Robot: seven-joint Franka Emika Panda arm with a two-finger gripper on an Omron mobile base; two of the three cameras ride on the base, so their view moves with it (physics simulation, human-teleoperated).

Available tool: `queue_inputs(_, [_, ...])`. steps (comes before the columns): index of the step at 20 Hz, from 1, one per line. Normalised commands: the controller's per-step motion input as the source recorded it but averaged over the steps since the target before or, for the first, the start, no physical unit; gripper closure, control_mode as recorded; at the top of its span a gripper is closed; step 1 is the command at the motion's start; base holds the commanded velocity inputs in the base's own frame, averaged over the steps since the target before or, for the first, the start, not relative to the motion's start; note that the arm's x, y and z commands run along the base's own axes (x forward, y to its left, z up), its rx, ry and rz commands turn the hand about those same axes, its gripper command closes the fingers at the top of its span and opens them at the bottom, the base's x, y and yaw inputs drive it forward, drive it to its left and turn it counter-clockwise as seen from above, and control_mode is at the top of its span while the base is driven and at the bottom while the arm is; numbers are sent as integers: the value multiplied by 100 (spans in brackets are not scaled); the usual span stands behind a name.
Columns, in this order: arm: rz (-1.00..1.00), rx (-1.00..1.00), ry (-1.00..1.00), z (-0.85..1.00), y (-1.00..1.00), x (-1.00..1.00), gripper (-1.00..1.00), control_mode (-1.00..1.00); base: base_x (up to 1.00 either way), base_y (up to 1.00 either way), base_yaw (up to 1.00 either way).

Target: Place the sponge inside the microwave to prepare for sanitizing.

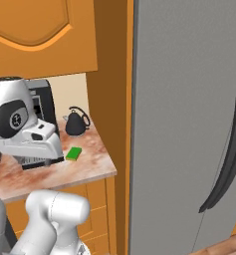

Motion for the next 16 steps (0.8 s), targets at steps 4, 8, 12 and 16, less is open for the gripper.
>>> queue_inputs(4, [-20,9,-13,0,6,40,-100,-100,0,0,0])
queue_inputs(8, [-19,12,-9,0,3,37,-100,-100,0,0,0])
queue_inputs(12, [-12,4,-9,-3,21,23,-100,-100,0,0,0])
queue_inputs(16, [-4,0,-6,-20,4,16,-100,-100,0,0,0])
